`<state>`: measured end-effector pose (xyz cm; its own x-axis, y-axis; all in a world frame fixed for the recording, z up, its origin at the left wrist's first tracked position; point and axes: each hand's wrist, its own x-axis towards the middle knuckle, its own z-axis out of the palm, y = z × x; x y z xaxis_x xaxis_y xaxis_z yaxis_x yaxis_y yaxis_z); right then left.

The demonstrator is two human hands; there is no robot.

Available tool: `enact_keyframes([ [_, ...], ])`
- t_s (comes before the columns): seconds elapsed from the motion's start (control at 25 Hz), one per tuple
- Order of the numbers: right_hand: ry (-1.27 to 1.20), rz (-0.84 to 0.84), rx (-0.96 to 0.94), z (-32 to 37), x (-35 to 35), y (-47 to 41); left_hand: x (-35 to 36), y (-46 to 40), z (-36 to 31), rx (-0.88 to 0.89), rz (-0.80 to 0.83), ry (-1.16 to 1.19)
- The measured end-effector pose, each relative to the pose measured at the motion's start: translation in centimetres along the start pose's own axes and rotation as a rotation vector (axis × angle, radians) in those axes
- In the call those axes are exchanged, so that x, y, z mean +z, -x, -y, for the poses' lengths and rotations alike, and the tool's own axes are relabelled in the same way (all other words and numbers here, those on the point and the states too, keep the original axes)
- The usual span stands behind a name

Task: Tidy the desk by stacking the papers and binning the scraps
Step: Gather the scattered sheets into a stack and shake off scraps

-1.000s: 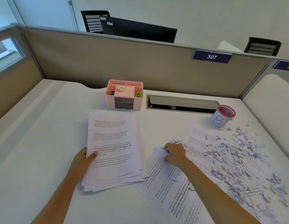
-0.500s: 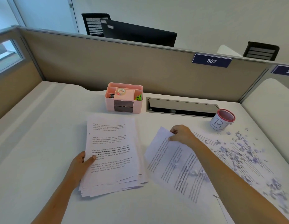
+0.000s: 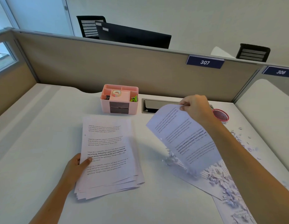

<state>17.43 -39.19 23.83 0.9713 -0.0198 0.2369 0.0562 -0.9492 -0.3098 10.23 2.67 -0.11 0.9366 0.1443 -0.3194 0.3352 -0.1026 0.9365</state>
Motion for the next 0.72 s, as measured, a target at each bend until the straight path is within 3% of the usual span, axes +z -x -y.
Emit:
enact_keyframes([
  [0.16,-0.095,-0.235,-0.163,1.3,-1.2,0.9,0.0,0.0,0.0,0.0,0.003,0.006],
  [0.28,-0.118,-0.316,-0.233,2.2,-1.6,1.2,-0.1,0.0,0.1,-0.002,0.009,0.014],
  [0.6,-0.263,-0.493,-0.248,4.7,-1.8,-0.3,-0.4,0.4,-0.4,-0.017,0.027,0.022],
  [0.72,-0.419,-0.487,-0.123,5.7,-0.1,-2.0,-0.7,0.5,-0.6,-0.016,0.056,0.03],
])
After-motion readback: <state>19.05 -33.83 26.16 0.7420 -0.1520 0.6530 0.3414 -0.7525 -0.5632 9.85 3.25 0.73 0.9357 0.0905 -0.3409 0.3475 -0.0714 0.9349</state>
